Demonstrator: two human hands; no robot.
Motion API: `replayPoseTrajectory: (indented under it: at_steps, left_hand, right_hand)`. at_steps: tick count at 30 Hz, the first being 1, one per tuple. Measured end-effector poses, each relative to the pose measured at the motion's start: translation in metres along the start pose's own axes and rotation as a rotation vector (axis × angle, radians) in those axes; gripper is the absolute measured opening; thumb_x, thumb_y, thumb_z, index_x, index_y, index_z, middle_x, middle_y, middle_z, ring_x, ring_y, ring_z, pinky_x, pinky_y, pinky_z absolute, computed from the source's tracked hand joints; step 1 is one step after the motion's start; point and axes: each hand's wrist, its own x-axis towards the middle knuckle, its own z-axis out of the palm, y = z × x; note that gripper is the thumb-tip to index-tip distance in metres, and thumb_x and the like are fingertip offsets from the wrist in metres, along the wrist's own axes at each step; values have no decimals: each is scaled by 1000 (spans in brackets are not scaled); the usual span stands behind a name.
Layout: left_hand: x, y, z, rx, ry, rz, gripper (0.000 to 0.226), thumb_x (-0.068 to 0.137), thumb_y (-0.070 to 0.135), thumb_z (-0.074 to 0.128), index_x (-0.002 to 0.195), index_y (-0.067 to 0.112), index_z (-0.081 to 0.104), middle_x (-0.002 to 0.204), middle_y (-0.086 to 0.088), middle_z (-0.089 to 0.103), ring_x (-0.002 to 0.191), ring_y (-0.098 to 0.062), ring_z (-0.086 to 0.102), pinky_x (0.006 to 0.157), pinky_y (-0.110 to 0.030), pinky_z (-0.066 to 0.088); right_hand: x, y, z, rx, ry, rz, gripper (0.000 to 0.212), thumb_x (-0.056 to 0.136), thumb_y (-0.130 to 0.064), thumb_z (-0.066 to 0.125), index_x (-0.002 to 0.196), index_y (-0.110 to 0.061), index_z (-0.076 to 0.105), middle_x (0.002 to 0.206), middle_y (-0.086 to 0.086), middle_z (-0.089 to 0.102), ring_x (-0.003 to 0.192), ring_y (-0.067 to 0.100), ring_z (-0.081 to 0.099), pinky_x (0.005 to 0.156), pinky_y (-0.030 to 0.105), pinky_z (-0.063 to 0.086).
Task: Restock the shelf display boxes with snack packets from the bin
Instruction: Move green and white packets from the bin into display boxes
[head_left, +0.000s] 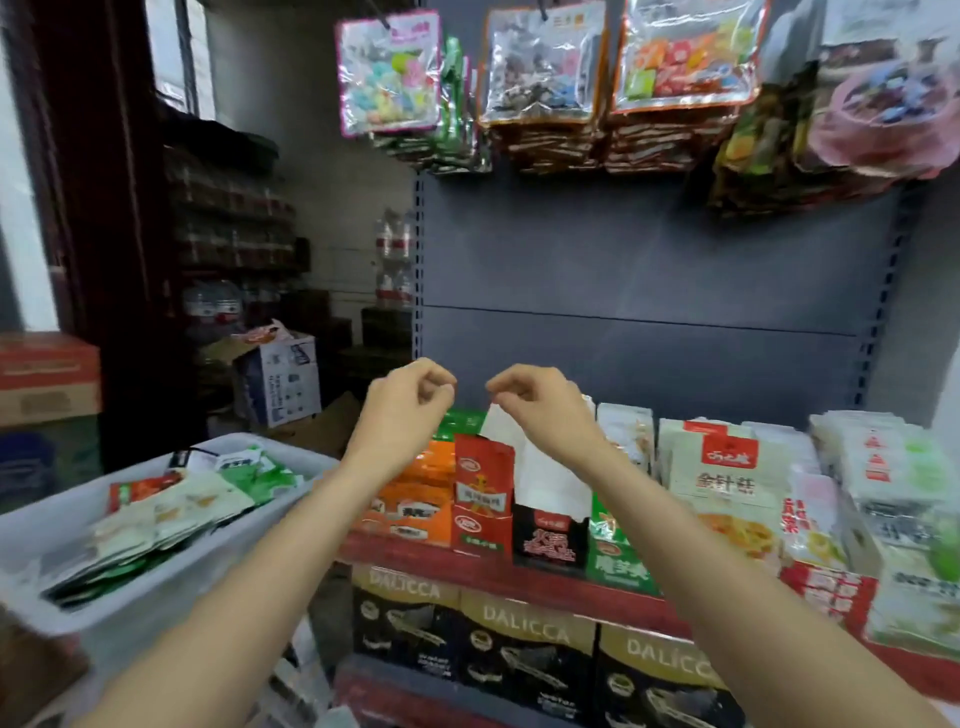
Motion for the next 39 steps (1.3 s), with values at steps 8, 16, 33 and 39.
replayPoseTrajectory:
  at_steps: [8, 16, 33, 39]
  left_hand:
    - [-21, -113, -96, 337, 158, -306, 10, 89, 23, 53, 83, 23, 61, 79, -2, 68, 81, -22, 63, 72, -34, 51]
    - [-14, -239, -135, 588, -37, -580, 20, 90, 24, 51, 99, 13, 65, 103, -14, 67, 99, -33, 59, 74, -33, 42]
    - [-15, -364, -162, 421, -487, -893, 105, 69, 63, 69, 148, 15, 19, 156, -5, 11, 144, -20, 12, 115, -33, 16]
    - [-11, -345, -194, 456, -608, -1066, 88, 76, 56, 67, 143, 10, 34, 148, -11, 34, 137, -26, 28, 111, -36, 29]
  right_hand:
    - [25, -65, 122, 125, -216, -118, 26, 94, -9, 48, 114, -11, 65, 117, 7, 65, 109, 20, 59, 92, 28, 45]
    - [79, -93, 270, 63, -461, -95, 25, 90, -4, 48, 107, 5, 64, 109, 23, 65, 104, 37, 59, 87, 45, 49]
    - [164, -84, 443, -236, -888, 135, 68, 68, -42, 80, 120, -11, 50, 128, 17, 50, 122, 32, 42, 93, 37, 39]
    - [152, -112, 423, -287, -836, 155, 38, 88, -19, 60, 121, -4, 48, 123, 20, 47, 116, 35, 43, 89, 34, 38]
